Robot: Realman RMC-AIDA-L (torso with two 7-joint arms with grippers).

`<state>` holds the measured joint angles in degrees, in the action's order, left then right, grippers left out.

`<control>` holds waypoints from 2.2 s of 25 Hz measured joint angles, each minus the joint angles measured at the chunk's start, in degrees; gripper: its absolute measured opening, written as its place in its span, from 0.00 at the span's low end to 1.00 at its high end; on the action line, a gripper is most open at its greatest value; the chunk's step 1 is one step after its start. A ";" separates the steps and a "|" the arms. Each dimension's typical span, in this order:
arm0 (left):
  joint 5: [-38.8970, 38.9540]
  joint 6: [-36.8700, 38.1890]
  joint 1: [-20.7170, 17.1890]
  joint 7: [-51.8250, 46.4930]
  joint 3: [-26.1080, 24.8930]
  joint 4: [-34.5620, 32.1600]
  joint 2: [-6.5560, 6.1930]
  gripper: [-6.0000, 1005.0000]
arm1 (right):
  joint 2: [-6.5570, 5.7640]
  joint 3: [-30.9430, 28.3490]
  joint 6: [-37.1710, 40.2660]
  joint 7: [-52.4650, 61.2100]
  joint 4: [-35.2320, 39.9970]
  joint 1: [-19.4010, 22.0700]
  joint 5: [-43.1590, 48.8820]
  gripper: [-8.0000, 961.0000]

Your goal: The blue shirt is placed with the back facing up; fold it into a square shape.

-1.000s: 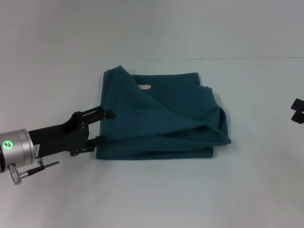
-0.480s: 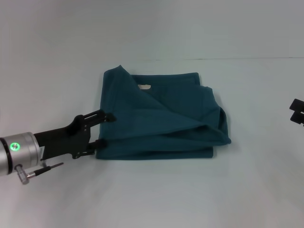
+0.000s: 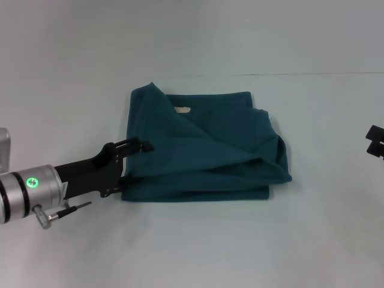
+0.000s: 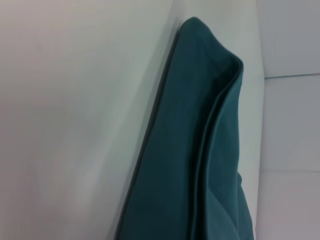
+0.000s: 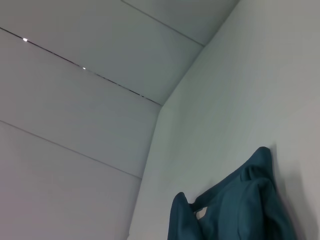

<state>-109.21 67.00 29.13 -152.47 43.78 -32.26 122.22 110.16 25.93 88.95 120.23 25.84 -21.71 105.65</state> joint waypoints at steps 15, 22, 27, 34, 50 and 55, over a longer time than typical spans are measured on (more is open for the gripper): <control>1.02 0.64 -0.43 0.93 -0.03 -0.55 0.13 0.47 | 0.07 -0.24 0.25 0.00 0.00 0.54 0.00 0.67; 1.10 0.65 -0.06 1.30 -0.05 -0.38 0.04 0.23 | 0.14 -0.24 0.03 0.00 0.00 0.53 0.00 0.67; 2.17 2.03 0.22 2.49 -0.06 -0.48 0.14 0.07 | 0.14 -0.27 -0.01 0.00 0.00 0.60 0.00 0.67; 6.44 4.31 3.52 3.62 -0.19 -0.50 -0.48 0.05 | 0.14 -0.15 -0.02 0.00 0.00 0.62 0.00 0.67; 15.27 -1.70 12.60 6.57 -0.19 2.93 1.73 0.08 | 0.23 0.02 -0.10 0.00 0.00 0.03 0.00 0.67; 19.28 -4.09 15.51 9.16 0.24 6.80 1.89 0.09 | 0.23 0.03 -0.05 0.00 0.00 -0.07 0.00 0.67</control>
<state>-89.92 62.90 44.64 -143.31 44.03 -25.46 124.11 110.39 25.95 88.90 120.23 25.84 -21.79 105.64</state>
